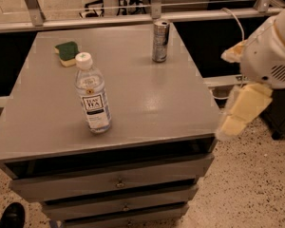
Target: Knock blue plastic bottle over
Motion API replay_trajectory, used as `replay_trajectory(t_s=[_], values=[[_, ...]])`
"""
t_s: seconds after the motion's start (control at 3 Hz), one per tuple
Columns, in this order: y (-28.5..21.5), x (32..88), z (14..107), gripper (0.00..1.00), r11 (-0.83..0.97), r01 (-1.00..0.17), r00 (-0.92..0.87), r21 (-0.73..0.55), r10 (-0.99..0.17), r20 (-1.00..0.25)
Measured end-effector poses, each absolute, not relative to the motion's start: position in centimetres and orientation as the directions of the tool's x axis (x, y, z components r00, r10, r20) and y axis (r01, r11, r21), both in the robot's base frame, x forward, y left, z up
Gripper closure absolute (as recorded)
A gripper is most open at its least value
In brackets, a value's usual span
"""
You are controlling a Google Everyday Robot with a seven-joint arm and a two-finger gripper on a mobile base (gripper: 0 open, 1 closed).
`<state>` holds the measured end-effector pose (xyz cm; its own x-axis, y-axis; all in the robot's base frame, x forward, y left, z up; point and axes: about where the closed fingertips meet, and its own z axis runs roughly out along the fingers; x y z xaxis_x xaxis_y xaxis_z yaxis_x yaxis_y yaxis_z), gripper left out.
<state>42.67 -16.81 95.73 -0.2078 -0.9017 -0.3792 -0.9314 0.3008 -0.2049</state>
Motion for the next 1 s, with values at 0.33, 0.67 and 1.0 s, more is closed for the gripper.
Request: replay_trajectory(t_s=[0.33,0.67,1.0], values=[[-10.4,42.8,93.8,0.0,0.278,-0.946,-0.152,-0.167,-0.835,-0.529],[-5.2,43.3,92.1,0.0,0.264,-0.955,-0.116,-0.132,-0.748,-0.654],[-3.3,43.9,93.0,0.0,0.282,-0.95,-0.106,-0.136,-0.699,-0.707]])
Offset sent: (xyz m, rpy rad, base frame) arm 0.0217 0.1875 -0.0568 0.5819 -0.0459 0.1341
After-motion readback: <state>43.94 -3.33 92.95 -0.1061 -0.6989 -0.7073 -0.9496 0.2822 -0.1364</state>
